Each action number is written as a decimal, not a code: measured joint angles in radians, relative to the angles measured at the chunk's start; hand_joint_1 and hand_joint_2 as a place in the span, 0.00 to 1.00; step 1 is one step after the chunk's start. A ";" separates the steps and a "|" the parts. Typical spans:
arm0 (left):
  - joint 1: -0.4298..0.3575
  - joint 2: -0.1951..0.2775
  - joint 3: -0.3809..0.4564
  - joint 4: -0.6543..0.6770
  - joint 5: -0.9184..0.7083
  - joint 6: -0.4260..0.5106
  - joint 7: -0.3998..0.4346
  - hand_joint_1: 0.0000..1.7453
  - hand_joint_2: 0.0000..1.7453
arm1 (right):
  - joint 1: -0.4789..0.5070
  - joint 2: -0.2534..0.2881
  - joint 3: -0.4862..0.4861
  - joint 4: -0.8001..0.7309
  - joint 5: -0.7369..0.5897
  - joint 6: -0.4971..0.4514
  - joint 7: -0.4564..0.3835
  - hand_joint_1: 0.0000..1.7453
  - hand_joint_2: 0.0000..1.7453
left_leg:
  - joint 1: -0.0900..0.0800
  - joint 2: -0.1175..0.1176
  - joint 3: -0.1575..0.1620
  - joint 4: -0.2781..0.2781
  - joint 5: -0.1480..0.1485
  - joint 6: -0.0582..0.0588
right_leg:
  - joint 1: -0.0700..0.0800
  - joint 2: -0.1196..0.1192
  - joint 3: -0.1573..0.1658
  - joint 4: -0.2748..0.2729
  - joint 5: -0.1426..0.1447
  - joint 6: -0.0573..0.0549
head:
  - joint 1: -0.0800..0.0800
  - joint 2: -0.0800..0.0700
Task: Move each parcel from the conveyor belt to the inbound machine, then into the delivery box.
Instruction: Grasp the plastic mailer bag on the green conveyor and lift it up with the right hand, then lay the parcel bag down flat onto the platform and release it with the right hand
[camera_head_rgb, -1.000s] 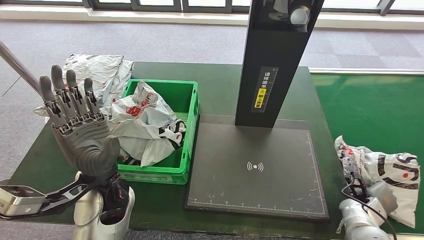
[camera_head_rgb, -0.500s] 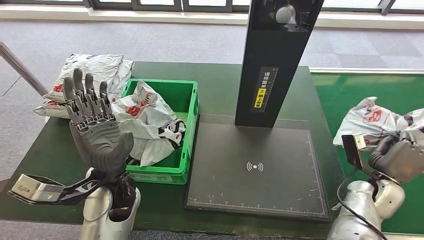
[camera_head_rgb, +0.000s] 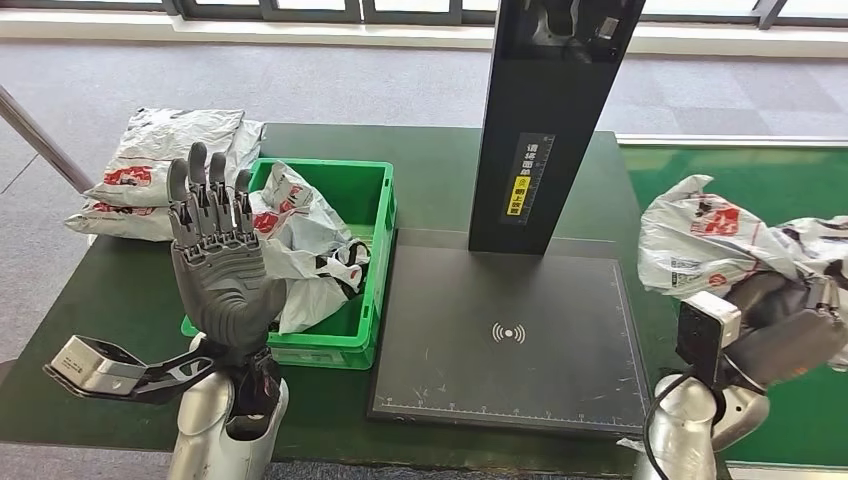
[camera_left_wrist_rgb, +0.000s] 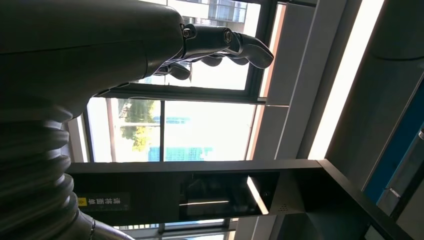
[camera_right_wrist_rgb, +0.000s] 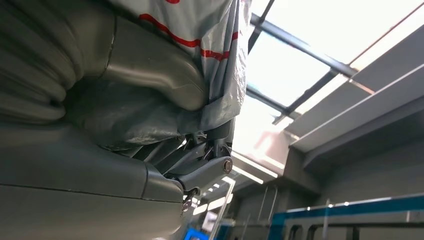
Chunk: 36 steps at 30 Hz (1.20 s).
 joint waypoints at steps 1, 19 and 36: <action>0.000 0.000 0.000 0.002 0.000 -0.002 0.000 0.00 1.00 | 0.008 -0.002 0.023 0.000 -0.004 0.000 0.000 1.00 1.00 | 0.000 0.000 0.000 0.000 0.000 0.000 | 0.000 0.000 0.000 0.000 0.000 0.000 | 0.000 0.000; -0.013 0.004 0.000 0.097 -0.097 -0.194 0.000 0.00 1.00 | 0.103 -0.091 0.221 0.001 -0.229 0.590 0.063 1.00 1.00 | 0.000 0.000 0.000 0.000 0.000 0.000 | 0.000 -0.001 0.000 0.000 0.000 0.000 | 0.000 0.000; -0.031 0.006 -0.020 0.174 -0.124 -0.218 0.000 0.00 1.00 | 0.104 -0.123 0.297 0.078 -0.252 0.824 0.093 0.24 1.00 | 0.000 0.000 0.000 0.000 0.000 0.000 | 0.000 0.000 0.000 0.000 0.000 0.000 | 0.000 0.000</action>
